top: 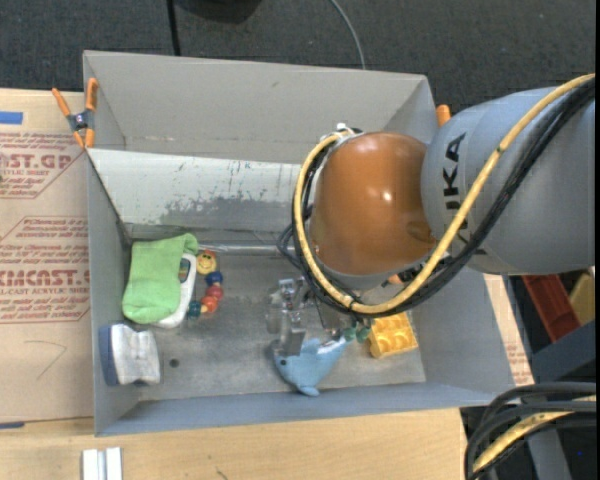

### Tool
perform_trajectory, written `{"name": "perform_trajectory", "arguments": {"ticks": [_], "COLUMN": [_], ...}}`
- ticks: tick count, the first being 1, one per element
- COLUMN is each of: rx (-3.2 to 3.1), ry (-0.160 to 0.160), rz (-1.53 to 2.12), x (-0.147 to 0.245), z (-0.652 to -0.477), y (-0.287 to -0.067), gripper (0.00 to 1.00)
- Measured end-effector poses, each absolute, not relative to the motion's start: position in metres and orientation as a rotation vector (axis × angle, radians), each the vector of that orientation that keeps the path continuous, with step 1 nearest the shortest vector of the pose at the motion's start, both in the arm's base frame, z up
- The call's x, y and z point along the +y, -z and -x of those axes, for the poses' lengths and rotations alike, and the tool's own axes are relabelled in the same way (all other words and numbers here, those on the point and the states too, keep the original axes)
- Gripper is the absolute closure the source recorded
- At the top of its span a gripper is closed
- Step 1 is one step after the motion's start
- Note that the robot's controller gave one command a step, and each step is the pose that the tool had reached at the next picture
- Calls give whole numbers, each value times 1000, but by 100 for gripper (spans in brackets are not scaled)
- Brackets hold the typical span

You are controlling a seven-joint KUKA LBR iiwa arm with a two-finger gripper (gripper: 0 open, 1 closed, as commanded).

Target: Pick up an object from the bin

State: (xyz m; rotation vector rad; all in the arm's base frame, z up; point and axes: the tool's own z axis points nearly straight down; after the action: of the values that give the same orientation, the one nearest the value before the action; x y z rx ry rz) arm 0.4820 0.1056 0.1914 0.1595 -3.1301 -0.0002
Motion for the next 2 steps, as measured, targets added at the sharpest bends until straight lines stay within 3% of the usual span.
{"name": "perform_trajectory", "arguments": {"ticks": [1, 2], "rx": [-3130, -3130], "ry": [2, 2], "rz": [-160, -161], "x": [106, 106], "z": [-482, -482], "y": [-191, -191], "gripper": [0, 0]}}
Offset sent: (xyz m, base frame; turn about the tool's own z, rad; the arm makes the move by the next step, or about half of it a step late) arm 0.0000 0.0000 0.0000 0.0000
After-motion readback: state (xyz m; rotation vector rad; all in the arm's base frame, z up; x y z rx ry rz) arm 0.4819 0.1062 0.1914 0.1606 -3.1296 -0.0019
